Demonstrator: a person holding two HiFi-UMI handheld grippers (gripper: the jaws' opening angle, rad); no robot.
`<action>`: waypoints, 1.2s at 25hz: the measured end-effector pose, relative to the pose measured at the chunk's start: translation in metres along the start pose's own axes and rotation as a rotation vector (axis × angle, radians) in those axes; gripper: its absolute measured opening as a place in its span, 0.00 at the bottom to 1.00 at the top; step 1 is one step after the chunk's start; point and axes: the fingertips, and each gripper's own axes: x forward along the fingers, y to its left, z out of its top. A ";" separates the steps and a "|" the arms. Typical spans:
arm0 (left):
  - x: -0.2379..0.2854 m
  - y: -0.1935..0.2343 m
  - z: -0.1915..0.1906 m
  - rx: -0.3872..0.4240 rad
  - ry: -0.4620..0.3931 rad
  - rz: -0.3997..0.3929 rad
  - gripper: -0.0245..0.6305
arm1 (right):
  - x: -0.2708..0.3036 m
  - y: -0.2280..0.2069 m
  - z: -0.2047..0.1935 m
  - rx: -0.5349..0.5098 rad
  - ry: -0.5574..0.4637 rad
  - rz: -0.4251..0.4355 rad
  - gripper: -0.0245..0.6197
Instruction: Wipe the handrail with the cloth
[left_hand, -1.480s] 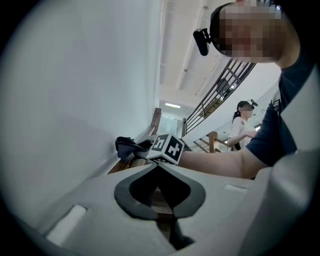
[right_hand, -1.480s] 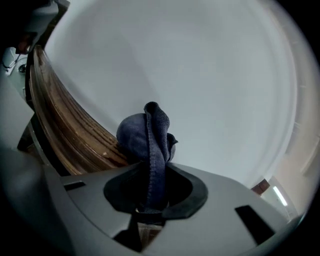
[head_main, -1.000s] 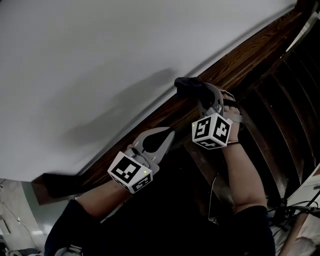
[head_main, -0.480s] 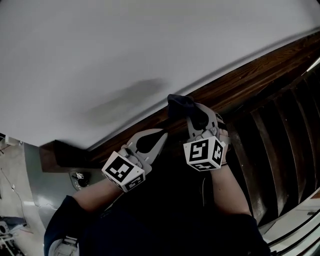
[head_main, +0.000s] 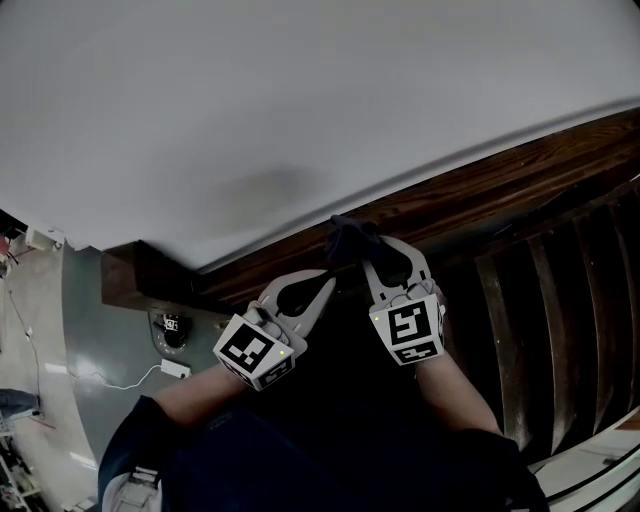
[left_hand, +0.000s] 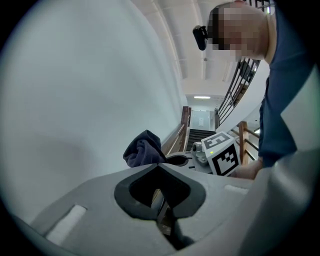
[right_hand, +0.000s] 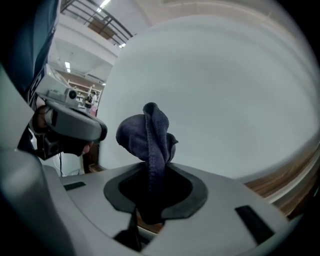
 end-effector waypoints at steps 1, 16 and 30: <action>-0.005 0.001 -0.002 -0.002 -0.001 0.010 0.04 | 0.000 0.008 0.002 0.039 -0.016 0.021 0.18; -0.034 0.012 0.006 -0.020 -0.041 0.062 0.04 | 0.001 0.071 0.021 0.202 -0.092 0.223 0.17; -0.033 0.012 0.002 -0.013 -0.047 0.064 0.04 | -0.001 0.074 0.018 0.227 -0.091 0.239 0.17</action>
